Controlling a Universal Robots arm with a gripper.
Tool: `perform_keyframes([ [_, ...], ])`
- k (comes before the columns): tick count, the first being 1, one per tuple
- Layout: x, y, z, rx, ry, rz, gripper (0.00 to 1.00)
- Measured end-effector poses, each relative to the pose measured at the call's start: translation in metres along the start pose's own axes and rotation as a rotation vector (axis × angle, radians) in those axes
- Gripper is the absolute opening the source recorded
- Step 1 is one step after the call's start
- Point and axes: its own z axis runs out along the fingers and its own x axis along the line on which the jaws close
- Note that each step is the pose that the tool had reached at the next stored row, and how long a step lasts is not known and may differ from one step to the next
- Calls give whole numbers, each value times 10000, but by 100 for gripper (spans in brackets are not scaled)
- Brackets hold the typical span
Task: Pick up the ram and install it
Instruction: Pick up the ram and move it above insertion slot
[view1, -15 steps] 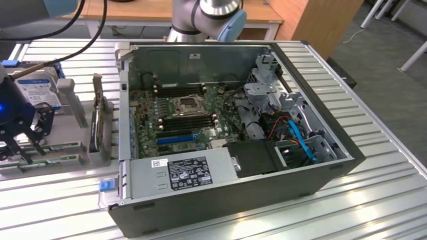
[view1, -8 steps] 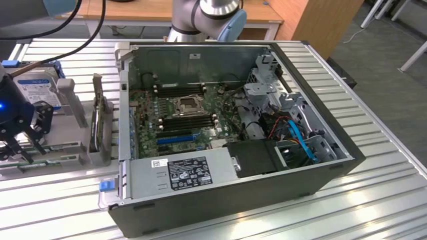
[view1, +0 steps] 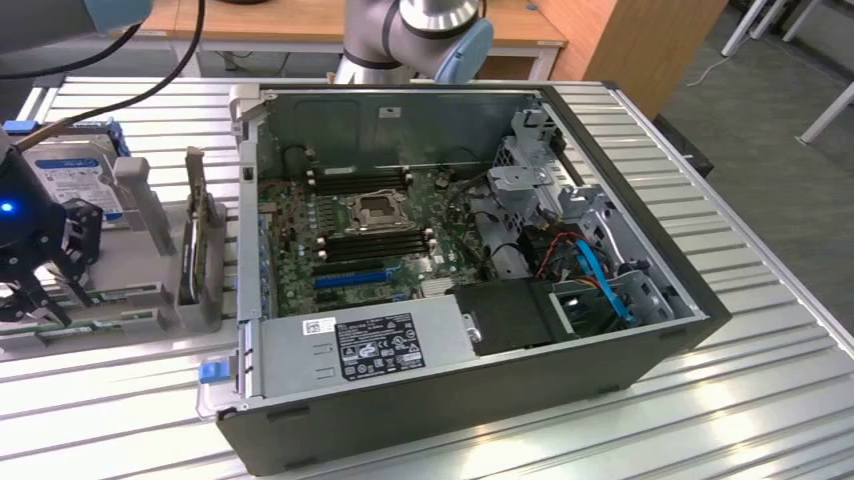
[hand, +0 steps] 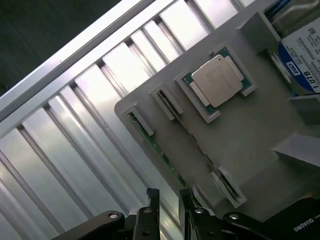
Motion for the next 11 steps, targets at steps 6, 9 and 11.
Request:
perform_keyframes([
  [6, 0, 0, 3, 20, -54, -1088, 30],
  [9, 0, 1, 6, 30, -80, -1627, 30],
  [11, 0, 1, 9, 37, -98, -1996, 30],
])
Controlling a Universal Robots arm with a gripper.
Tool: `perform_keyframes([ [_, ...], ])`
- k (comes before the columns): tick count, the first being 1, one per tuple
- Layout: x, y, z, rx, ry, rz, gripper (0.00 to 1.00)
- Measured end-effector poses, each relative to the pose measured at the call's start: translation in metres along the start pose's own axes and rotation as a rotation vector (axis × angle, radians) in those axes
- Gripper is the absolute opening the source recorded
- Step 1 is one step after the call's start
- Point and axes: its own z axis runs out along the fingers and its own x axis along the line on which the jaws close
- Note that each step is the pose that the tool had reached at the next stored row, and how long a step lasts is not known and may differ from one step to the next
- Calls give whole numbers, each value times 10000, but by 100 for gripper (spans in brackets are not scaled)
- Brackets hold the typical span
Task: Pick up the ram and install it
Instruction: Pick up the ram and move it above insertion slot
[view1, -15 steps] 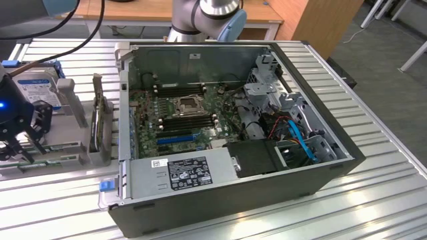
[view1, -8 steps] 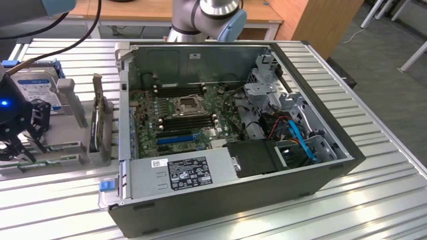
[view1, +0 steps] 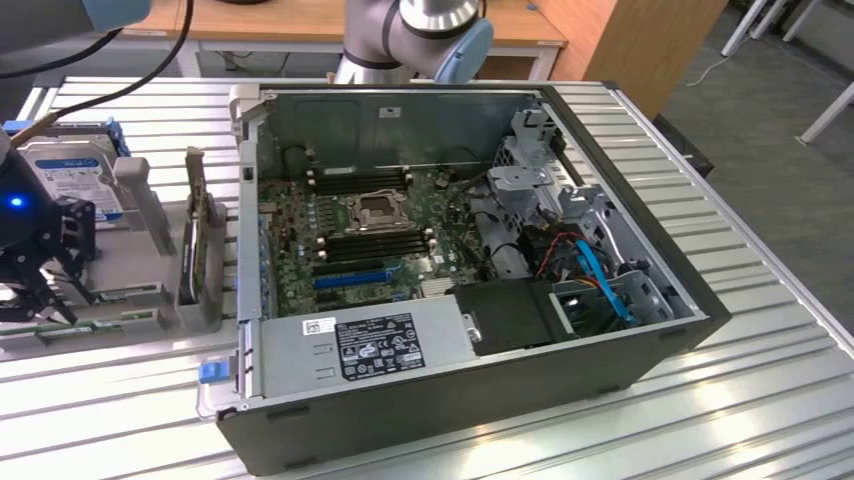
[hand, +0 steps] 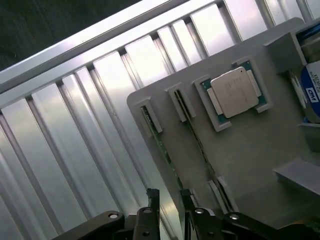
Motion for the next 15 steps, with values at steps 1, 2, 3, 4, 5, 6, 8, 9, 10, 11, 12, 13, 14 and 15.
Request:
perform_keyframes([
  [1, 0, 0, 1, 3, -8, -179, 30],
  [2, 0, 1, 3, 6, -17, -359, 30],
  [3, 0, 1, 5, 9, -26, -539, 30],
  [4, 0, 1, 7, 13, -35, -718, 30],
  [5, 0, 1, 9, 16, -43, -898, 30],
  [6, 0, 1, 11, 19, -52, -1078, 30],
  [8, 0, 1, 15, 26, -71, -1453, 30],
  [9, 0, 1, 17, 29, -79, -1633, 30],
  [10, 0, 1, 19, 33, -88, -1813, 30],
  [11, 0, 1, 21, 36, -97, -1993, 30],
  [12, 0, 1, 23, 39, -106, -2172, 30],
  [13, 0, 1, 25, 42, -115, -2362, 30],
  [14, 0, 1, 27, 46, -123, -2542, 30],
  [15, 0, 1, 29, 49, -132, -2722, 30],
])
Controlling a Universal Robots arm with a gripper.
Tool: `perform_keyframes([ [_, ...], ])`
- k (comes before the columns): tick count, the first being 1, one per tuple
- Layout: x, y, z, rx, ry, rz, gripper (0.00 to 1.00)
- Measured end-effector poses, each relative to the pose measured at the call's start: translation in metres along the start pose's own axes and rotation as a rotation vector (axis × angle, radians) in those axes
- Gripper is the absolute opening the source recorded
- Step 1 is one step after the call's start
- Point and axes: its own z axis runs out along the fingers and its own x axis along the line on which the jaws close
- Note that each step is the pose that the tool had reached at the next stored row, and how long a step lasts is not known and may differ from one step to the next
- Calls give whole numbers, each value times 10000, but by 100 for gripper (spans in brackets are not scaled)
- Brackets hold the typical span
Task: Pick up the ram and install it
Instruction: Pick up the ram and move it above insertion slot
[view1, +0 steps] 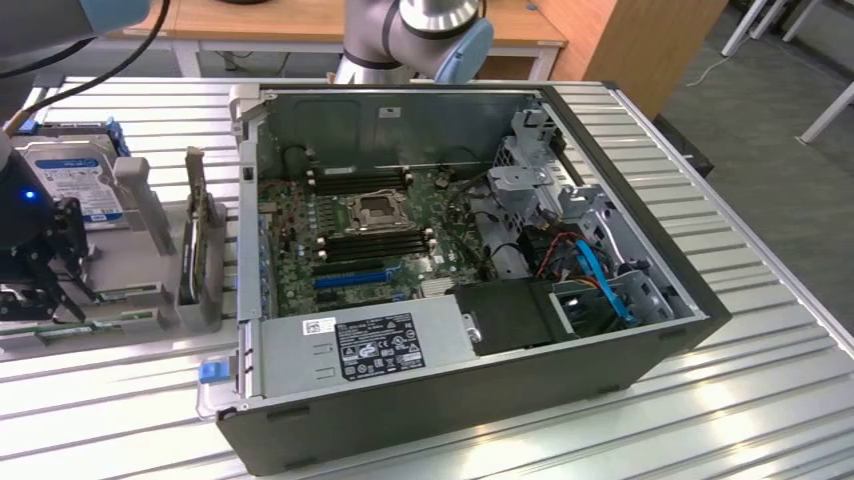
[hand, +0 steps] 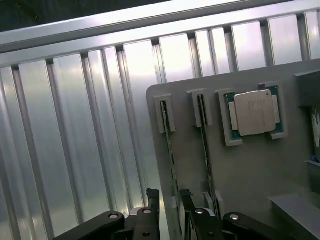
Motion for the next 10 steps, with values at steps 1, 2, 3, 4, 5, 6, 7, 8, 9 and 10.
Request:
perform_keyframes([
  [1, 0, 0, 2, 3, -9, -180, 30],
  [2, 0, 0, 5, 7, -18, -359, 30],
  [3, 0, 0, 7, 11, -27, -538, 30],
  [4, 0, 0, 10, 13, -36, -718, 30],
  [5, 0, 1, 12, 16, -45, -914, 30],
  [6, 0, 1, 15, 20, -54, -1094, 30],
  [7, 0, 1, 18, 23, -63, -1274, 30],
  [8, -1, 1, 20, 26, -71, -1453, 30],
  [9, 0, 1, 22, 29, -80, -1632, 30],
  [10, 0, 1, 25, 32, -88, -1812, 30],
])
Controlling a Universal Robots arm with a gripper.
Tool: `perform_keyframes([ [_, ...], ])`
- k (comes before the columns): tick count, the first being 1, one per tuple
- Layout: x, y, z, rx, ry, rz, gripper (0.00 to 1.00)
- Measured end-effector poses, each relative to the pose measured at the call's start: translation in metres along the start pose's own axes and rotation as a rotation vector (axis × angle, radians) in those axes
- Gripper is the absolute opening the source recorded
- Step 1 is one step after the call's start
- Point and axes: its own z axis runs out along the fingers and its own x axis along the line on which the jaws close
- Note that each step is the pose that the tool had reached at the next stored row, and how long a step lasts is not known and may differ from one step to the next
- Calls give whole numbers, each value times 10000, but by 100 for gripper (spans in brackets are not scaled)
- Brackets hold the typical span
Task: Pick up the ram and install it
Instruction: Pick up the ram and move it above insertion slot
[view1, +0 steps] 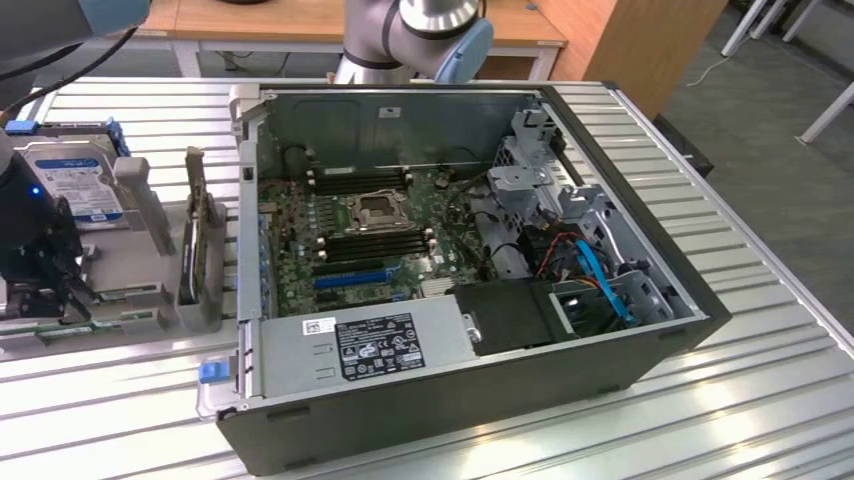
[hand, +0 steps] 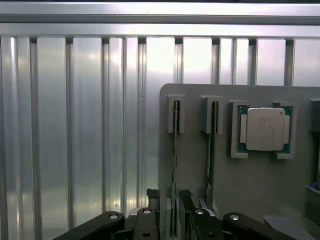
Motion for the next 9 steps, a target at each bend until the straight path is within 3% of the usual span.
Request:
perform_keyframes([
  [4, 0, 1, 7, 12, -33, -694, 30],
  [9, -1, -8, 62, -13, -37, -718, 30],
])
